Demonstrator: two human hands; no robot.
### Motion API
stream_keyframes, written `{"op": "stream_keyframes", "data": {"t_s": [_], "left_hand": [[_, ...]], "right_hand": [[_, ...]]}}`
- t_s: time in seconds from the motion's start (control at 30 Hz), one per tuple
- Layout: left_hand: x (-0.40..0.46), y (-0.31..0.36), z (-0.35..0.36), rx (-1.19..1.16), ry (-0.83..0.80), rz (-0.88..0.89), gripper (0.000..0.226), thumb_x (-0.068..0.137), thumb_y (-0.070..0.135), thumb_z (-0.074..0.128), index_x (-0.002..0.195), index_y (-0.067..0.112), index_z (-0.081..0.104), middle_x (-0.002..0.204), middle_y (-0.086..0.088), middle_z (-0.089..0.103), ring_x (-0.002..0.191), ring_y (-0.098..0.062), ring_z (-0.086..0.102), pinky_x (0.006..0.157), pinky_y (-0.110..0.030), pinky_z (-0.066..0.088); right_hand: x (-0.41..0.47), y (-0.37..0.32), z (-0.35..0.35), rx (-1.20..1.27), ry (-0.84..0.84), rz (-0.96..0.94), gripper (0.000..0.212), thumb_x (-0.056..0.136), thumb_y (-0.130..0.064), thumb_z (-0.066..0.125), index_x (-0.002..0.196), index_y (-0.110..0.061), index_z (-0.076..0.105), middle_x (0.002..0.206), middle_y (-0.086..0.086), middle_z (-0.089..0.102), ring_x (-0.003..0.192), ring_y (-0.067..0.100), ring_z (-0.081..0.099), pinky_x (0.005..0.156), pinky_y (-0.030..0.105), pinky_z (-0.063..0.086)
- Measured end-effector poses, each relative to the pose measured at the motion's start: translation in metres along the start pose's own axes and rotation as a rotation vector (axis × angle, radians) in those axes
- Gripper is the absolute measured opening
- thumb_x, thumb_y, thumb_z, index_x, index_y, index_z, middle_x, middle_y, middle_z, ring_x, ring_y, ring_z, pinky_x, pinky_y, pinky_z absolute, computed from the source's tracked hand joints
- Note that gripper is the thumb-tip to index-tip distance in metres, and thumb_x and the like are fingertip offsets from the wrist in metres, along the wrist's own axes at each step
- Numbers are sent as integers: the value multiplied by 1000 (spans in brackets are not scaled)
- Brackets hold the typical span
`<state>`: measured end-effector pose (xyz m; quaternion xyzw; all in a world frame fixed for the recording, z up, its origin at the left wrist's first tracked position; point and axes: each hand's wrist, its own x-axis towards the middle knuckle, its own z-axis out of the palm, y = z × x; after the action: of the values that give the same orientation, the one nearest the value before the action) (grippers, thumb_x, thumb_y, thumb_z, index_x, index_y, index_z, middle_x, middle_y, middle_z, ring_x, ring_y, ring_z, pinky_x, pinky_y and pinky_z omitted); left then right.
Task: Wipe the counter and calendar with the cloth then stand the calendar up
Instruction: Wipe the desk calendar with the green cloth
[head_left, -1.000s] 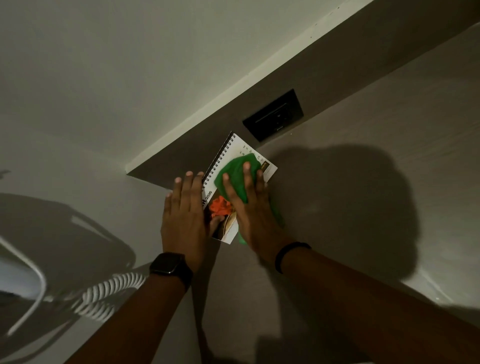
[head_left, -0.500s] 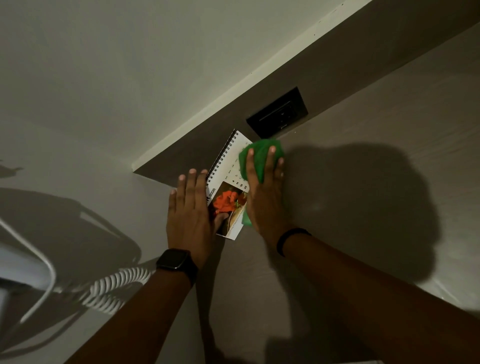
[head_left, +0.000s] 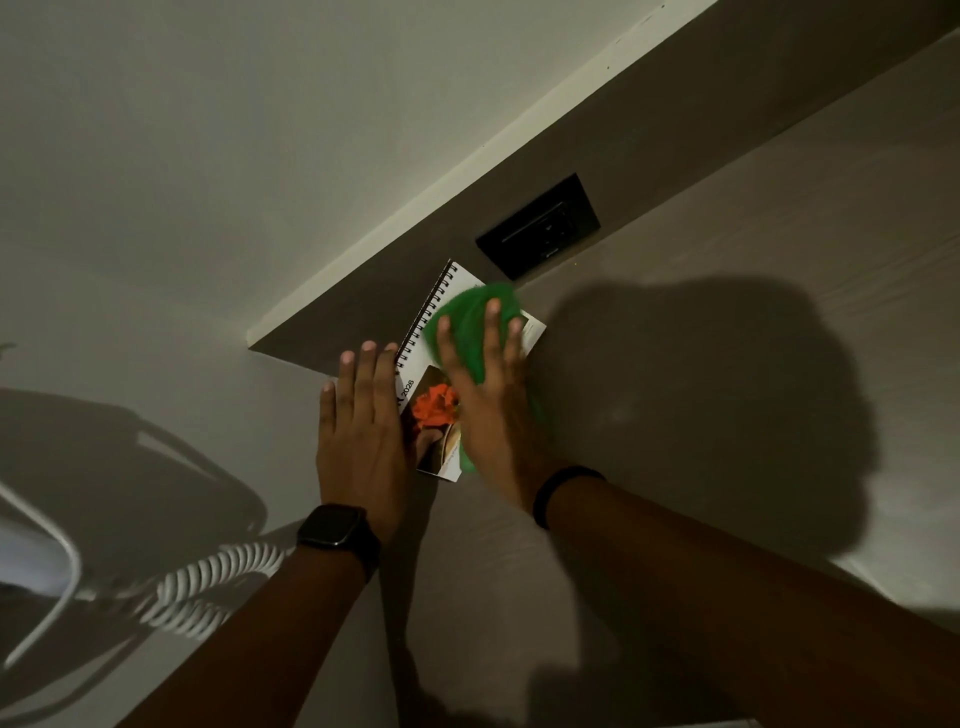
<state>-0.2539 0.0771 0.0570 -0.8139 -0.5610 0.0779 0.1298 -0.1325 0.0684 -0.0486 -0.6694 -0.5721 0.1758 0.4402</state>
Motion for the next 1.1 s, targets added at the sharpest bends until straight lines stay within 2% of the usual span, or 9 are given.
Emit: {"op": "stream_keyframes", "data": {"t_s": [0.1, 0.2, 0.27, 0.43, 0.6, 0.73, 0.83, 1.0, 1.1], "left_hand": [[0, 0, 0, 11, 2, 3, 106, 91, 56, 72, 168, 13, 13, 175, -17, 16, 163, -35, 10, 130, -55, 12], [0, -1, 0, 3, -11, 1, 106, 91, 58, 70, 168, 14, 12, 176, -17, 15, 163, -35, 7, 131, -54, 9], [0, 0, 0, 10, -7, 3, 106, 91, 58, 70, 168, 13, 12, 176, -17, 15, 163, -35, 8, 131, -54, 9], [0, -1, 0, -2, 6, 17, 103, 93, 58, 67, 167, 12, 13, 175, -18, 18, 162, -36, 10, 131, -58, 13], [0, -1, 2, -4, -2, 0, 107, 91, 58, 71, 168, 14, 10, 176, -17, 15, 163, -35, 6, 131, -55, 9], [-2, -1, 2, -2, 13, 7, 103, 93, 56, 69, 167, 12, 12, 175, -18, 16, 162, -36, 9, 130, -59, 12], [-2, -1, 1, -2, 10, 11, 99, 93, 68, 45, 167, 11, 14, 175, -19, 16, 162, -36, 8, 131, -58, 10], [0, -2, 5, -11, 6, 2, 104, 94, 65, 63, 167, 15, 10, 176, -17, 14, 163, -35, 7, 130, -55, 5], [1, -1, 6, 4, 13, -29, 105, 94, 53, 73, 167, 17, 7, 177, -15, 12, 164, -34, 5, 130, -54, 2]], "right_hand": [[-22, 11, 7, -51, -91, -113, 99, 84, -5, 51, 167, -30, 2, 173, 25, -3, 155, 53, -3, 122, 66, 23], [-2, 14, 0, 94, -84, 193, 101, 89, -7, 62, 167, -25, 0, 171, 27, -12, 155, 55, -5, 120, 69, 29], [11, 3, -3, 185, -43, 291, 102, 89, -5, 64, 167, -24, 1, 171, 26, -13, 155, 55, -7, 120, 69, 28], [-24, -17, 9, 146, -86, 89, 111, 87, -13, 67, 165, -34, -7, 173, 18, -18, 157, 48, -13, 124, 64, 16], [1, -11, 3, 193, -59, 364, 104, 90, -10, 66, 166, -22, -4, 169, 30, -16, 155, 53, -13, 126, 62, 12], [4, -27, 0, 257, -50, 213, 115, 85, -8, 72, 165, -32, -6, 171, 22, -19, 155, 47, -21, 123, 67, 13], [-18, -23, 3, 188, -106, 173, 112, 87, -11, 71, 166, -31, -6, 171, 20, -22, 154, 48, -22, 124, 66, 13], [22, -10, -5, 218, -35, 410, 104, 89, -7, 67, 167, -22, 1, 169, 32, -14, 154, 58, -9, 124, 67, 10], [18, -27, -3, 269, -33, 310, 106, 87, 0, 64, 166, -30, 0, 170, 24, -19, 154, 55, -12, 120, 72, 25]]}}
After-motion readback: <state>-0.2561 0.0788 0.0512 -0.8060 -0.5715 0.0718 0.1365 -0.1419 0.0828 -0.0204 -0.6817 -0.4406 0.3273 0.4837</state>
